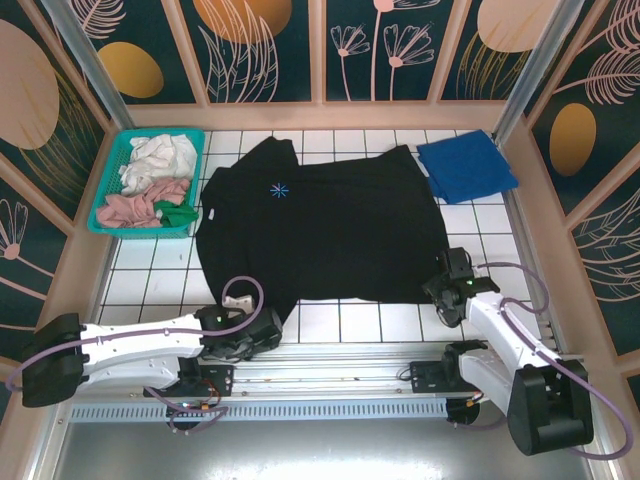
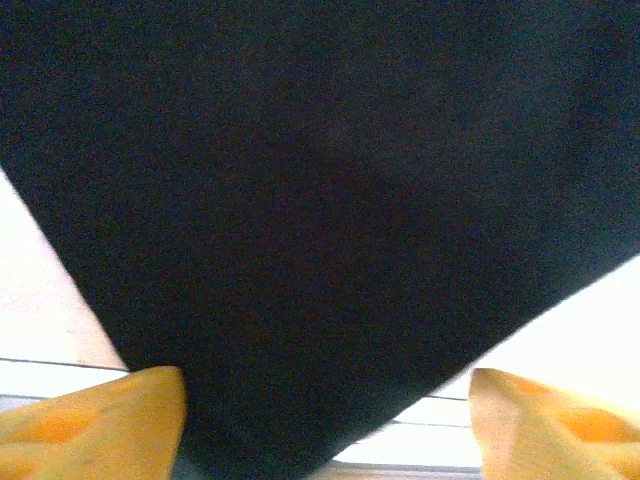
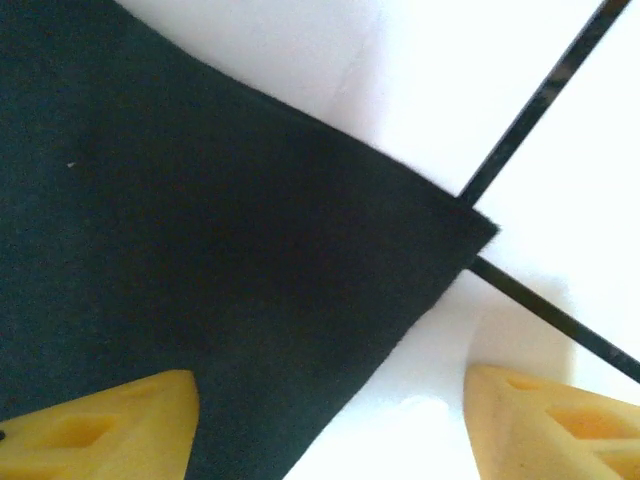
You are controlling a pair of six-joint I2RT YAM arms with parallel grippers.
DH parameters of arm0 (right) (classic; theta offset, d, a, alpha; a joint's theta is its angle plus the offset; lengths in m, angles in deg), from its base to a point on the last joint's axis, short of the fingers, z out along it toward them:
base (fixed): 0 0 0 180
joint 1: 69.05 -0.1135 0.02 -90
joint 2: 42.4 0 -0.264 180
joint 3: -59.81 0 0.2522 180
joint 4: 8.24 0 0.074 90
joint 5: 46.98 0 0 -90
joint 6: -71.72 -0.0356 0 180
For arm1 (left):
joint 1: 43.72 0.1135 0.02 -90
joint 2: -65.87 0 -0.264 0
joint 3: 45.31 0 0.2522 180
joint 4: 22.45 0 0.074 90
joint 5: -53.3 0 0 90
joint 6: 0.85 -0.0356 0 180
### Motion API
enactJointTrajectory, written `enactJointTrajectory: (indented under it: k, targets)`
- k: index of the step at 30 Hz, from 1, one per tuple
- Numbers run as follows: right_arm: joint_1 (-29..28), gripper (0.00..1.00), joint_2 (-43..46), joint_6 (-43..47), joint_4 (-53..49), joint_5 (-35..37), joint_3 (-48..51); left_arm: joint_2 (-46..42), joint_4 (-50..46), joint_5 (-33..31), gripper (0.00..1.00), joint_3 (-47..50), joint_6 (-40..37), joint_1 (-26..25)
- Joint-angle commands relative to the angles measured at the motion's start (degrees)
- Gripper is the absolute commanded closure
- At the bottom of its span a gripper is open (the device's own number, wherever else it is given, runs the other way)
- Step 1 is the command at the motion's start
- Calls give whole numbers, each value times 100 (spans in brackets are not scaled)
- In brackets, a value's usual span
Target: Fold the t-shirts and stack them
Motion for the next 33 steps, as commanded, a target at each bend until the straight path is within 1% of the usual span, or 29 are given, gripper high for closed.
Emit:
enactJointTrajectory:
  k: [1, 4, 6, 7, 8, 10, 12, 13, 14, 20, 22, 23, 25, 27, 28, 29, 31, 32, 33]
  targets:
    - [73, 37, -39, 231, 608, 145, 145, 46, 272, 82, 46, 276, 146, -29]
    - [218, 51, 6, 563, 868, -9, 219, -31, 127, -178, 69, 123, 74, -23]
    - [313, 63, 13, 774, 937, -81, 173, -190, -197, -443, 80, -117, 22, -17]
    - [348, 70, -2, 875, 885, -85, 84, -298, -385, -594, 88, -284, -11, -18]
    - [358, 74, -8, 920, 787, -27, -5, -403, -563, -761, 100, -408, -31, -19]
    - [363, 86, 2, 997, 678, -61, -206, -607, -1049, -1193, 100, -763, 47, -12]
    - [366, 97, 14, 988, 537, -32, -428, -741, -1323, -1570, 100, -1090, -71, 23]
    - [367, 100, 46, 1012, 474, 26, -529, -783, -1501, -1765, 100, -1277, -129, 83]
    - [364, 100, 63, 1041, 451, 67, -635, -805, -1558, -1883, 100, -1418, -202, 147]
    - [385, 100, -43, 1261, 358, 100, -1318, -631, -1388, -2236, 100, -2274, -1458, 965]
    - [410, 100, -160, 1317, 562, -22, -1431, -407, -1283, -2361, 100, -2523, -1926, 1317]
    - [420, 100, -273, 1328, 674, -108, -1503, -255, -1259, -2349, 100, -2648, -2253, 1611]
    - [415, 100, -572, 1401, 869, -273, -1690, 51, -733, -2143, 100, -2749, -2899, 2244]
    - [398, 100, -931, 1489, 862, -390, -1914, 419, -116, -1661, 100, -2819, -3485, 2914]
    - [376, 100, -1045, 1511, 840, -385, -1957, 630, 135, -1461, 100, -2872, -3714, 3122]
    - [350, 88, -1116, 1486, 736, -278, -1964, 882, 288, -1334, 100, -2982, -3867, 3316]
    - [349, 63, -1085, 1409, 567, -65, -1830, 1334, 363, -1280, 100, -3217, -4060, 3523]
    - [368, 53, -1022, 1331, 489, -7, -1680, 1520, 393, -1277, 100, -3392, -4147, 3579]
    - [381, 49, -942, 1255, 455, -52, -1496, 1680, 426, -1264, 100, -3473, -4207, 3640]
